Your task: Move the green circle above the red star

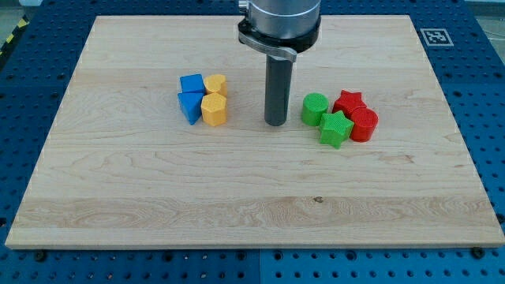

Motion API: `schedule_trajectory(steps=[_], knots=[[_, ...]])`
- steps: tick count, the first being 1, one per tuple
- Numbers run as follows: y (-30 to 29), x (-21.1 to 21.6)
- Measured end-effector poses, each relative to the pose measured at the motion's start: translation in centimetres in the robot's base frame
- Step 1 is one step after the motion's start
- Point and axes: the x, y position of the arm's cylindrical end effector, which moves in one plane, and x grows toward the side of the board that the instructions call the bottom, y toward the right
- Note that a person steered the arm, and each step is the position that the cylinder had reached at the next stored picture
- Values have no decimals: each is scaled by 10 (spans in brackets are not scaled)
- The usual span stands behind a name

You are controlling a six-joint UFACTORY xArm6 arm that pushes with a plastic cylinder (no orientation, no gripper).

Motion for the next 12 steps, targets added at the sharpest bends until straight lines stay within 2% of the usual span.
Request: schedule_trajectory(steps=[8, 12], knots=[[56, -1], [64, -42]])
